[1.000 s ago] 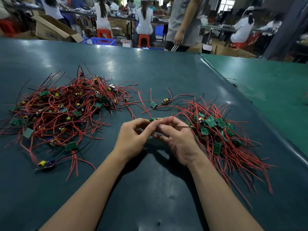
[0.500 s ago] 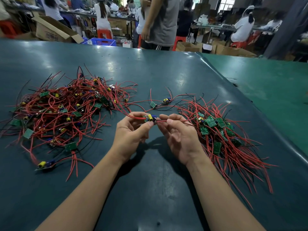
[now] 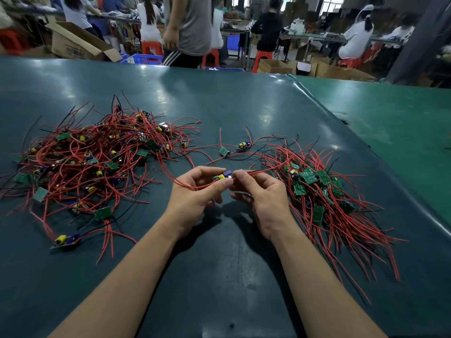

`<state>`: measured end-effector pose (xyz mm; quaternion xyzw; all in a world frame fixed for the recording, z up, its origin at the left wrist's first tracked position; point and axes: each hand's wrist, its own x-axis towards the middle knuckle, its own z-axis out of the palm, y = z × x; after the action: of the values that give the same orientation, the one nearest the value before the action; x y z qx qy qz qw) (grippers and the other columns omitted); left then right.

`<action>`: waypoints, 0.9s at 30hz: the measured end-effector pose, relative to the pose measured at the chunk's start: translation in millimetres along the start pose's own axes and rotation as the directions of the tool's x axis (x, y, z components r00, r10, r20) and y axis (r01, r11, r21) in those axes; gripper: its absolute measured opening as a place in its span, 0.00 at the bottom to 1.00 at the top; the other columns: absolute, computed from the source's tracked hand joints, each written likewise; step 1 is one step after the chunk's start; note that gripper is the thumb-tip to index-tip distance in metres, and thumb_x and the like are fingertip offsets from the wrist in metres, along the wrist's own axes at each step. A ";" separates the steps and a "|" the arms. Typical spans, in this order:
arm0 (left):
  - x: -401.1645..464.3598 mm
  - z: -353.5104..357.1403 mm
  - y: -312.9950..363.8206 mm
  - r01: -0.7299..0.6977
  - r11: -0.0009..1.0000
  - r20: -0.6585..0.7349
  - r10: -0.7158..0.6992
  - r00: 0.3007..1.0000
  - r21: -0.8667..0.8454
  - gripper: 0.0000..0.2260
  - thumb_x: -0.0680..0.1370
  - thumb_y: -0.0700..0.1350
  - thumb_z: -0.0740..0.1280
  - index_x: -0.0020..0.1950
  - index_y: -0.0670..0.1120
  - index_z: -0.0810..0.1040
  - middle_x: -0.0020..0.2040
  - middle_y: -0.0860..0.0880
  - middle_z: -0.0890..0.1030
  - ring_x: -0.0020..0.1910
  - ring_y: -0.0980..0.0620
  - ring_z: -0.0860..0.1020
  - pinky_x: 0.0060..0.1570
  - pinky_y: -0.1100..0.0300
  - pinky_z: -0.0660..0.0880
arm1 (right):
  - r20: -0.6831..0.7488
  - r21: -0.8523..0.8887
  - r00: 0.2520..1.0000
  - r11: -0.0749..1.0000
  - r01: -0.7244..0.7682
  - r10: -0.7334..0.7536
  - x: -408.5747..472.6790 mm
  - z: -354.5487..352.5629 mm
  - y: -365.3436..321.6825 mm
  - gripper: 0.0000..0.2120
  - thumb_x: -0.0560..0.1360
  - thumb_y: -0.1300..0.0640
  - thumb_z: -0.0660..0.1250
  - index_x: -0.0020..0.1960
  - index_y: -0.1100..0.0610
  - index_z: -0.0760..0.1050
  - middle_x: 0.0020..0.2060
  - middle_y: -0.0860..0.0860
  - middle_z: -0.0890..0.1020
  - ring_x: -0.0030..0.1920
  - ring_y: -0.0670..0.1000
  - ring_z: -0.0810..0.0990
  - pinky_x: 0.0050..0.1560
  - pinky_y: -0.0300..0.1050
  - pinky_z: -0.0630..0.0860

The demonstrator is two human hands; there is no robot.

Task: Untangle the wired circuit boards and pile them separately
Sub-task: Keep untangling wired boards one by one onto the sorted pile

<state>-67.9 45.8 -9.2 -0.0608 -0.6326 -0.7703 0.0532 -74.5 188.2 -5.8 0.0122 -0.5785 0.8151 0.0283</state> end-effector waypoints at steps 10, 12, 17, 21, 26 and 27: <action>-0.9 1.6 0.8 -0.014 1.000 -0.036 0.015 0.999 0.010 0.08 0.69 0.34 0.76 0.46 0.42 0.82 0.30 0.54 0.81 0.25 0.59 0.73 0.27 0.70 0.68 | -0.136 -0.144 0.988 0.988 0.052 -0.071 6.8 -9.1 0.6 0.10 0.82 0.59 0.61 0.48 0.56 0.80 0.42 0.48 0.83 0.31 0.45 0.79 0.24 0.39 0.75; -0.2 1.5 0.7 -0.020 1.000 -0.036 0.021 0.999 0.018 0.08 0.69 0.33 0.76 0.45 0.42 0.83 0.30 0.54 0.81 0.25 0.60 0.73 0.27 0.70 0.68 | -0.215 -0.193 0.969 0.978 0.081 -0.122 9.8 -11.9 1.7 0.10 0.82 0.59 0.61 0.45 0.55 0.79 0.44 0.50 0.83 0.30 0.46 0.78 0.23 0.40 0.73; 0.4 0.8 2.3 -0.004 1.000 -0.031 0.003 1.000 -0.022 0.07 0.66 0.38 0.78 0.42 0.45 0.84 0.33 0.49 0.83 0.26 0.59 0.72 0.27 0.69 0.67 | -0.365 -0.225 0.900 0.961 0.163 -0.238 15.5 -17.1 3.2 0.08 0.81 0.63 0.60 0.49 0.52 0.75 0.37 0.49 0.82 0.21 0.46 0.74 0.21 0.39 0.72; 0.3 -1.5 2.5 0.014 0.998 -0.036 -0.016 0.999 -0.067 0.12 0.59 0.47 0.78 0.40 0.46 0.85 0.38 0.41 0.84 0.30 0.53 0.71 0.27 0.67 0.66 | -0.373 -0.238 0.881 0.947 0.214 -0.292 17.6 -21.4 1.6 0.12 0.82 0.64 0.58 0.50 0.51 0.76 0.33 0.48 0.81 0.20 0.47 0.75 0.24 0.45 0.77; -0.9 -1.3 2.4 0.025 1.000 0.020 -0.024 1.000 -0.018 0.13 0.60 0.46 0.78 0.43 0.45 0.85 0.38 0.42 0.84 0.27 0.57 0.72 0.28 0.68 0.67 | -0.403 -0.234 0.852 0.938 0.257 -0.334 15.4 -20.5 0.3 0.14 0.82 0.64 0.58 0.49 0.49 0.79 0.32 0.48 0.81 0.19 0.45 0.73 0.21 0.38 0.71; -1.0 -1.7 2.5 0.027 1.000 0.025 -0.026 0.999 -0.017 0.13 0.60 0.46 0.78 0.43 0.45 0.85 0.38 0.42 0.84 0.27 0.57 0.72 0.28 0.68 0.67 | -0.412 -0.198 0.852 0.945 0.262 -0.322 15.4 -21.4 -1.0 0.12 0.82 0.63 0.58 0.51 0.51 0.79 0.32 0.48 0.82 0.19 0.45 0.73 0.21 0.38 0.71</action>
<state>-66.6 43.7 -7.2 -0.0623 -0.6274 -0.7755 0.0348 -89.6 209.2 -11.1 -0.0858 -0.6022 0.7418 0.2822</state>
